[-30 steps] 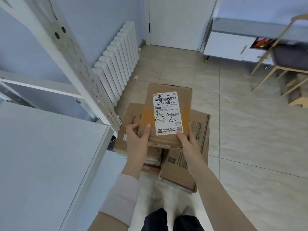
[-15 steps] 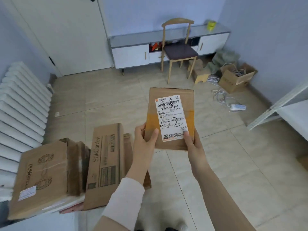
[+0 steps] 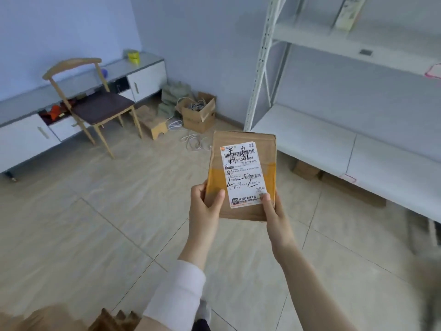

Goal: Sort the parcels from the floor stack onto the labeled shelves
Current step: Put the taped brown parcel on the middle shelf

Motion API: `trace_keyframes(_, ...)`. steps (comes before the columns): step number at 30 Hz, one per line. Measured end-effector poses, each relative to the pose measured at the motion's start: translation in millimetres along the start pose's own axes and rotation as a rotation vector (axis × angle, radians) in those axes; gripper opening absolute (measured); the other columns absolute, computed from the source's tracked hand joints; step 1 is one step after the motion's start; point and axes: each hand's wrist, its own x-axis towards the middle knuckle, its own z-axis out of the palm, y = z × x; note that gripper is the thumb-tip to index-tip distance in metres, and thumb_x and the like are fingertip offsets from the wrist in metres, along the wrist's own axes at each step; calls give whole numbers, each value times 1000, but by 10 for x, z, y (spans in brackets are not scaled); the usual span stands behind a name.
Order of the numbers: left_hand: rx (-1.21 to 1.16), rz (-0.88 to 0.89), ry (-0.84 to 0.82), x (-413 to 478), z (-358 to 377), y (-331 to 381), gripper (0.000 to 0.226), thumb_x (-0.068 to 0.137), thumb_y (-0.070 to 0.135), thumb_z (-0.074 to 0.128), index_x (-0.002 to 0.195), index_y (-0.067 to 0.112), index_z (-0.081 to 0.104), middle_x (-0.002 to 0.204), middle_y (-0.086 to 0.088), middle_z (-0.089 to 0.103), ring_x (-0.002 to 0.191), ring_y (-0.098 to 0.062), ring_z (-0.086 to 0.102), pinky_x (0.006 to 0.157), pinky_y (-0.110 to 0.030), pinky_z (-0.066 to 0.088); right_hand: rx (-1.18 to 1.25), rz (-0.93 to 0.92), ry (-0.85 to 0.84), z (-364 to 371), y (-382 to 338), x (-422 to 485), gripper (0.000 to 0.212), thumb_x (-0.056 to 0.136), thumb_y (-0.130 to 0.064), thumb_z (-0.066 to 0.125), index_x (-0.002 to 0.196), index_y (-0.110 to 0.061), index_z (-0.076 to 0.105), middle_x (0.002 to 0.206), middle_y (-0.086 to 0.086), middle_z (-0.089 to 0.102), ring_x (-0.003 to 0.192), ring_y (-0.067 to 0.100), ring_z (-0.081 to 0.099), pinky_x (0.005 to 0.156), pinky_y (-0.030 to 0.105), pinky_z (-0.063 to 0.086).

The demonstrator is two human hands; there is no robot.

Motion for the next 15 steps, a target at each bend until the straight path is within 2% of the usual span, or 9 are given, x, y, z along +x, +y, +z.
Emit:
trace_keyframes(5, -6, 65, -162, 491, 494, 206, 26, 89, 17, 61, 108, 17, 44, 107, 4, 57, 96, -8, 56, 72, -1, 41, 60, -49, 151, -257, -245, 373, 44, 99, -34, 38, 143, -35, 34, 135, -13, 53, 125, 3, 45, 94, 18, 32)
trace_keyframes(9, -28, 100, -285, 833, 908, 411, 25, 88, 17, 62, 107, 16, 46, 97, 9, 58, 87, 3, 55, 68, 0, 40, 82, -85, 258, -475, -442, 661, 44, 100, -33, 36, 144, -33, 33, 135, -12, 51, 126, 4, 44, 97, 20, 32)
trace_keyframes(13, -16, 133, -415, 1014, 1363, 555, 23, 89, 17, 61, 106, 16, 45, 91, 14, 56, 83, 6, 54, 65, 1, 39, 108, -105, 375, -780, -530, 868, 44, 100, -33, 36, 144, -33, 33, 137, -12, 51, 128, 5, 44, 100, 21, 32)
trace_keyframes(15, -10, 140, -463, 1074, 1611, 596, 23, 89, 18, 61, 105, 15, 45, 89, 13, 56, 80, 6, 53, 64, 0, 40, 120, -100, 423, -953, -563, 958, 44, 100, -33, 36, 143, -32, 34, 135, -12, 53, 126, 4, 46, 97, 20, 35)
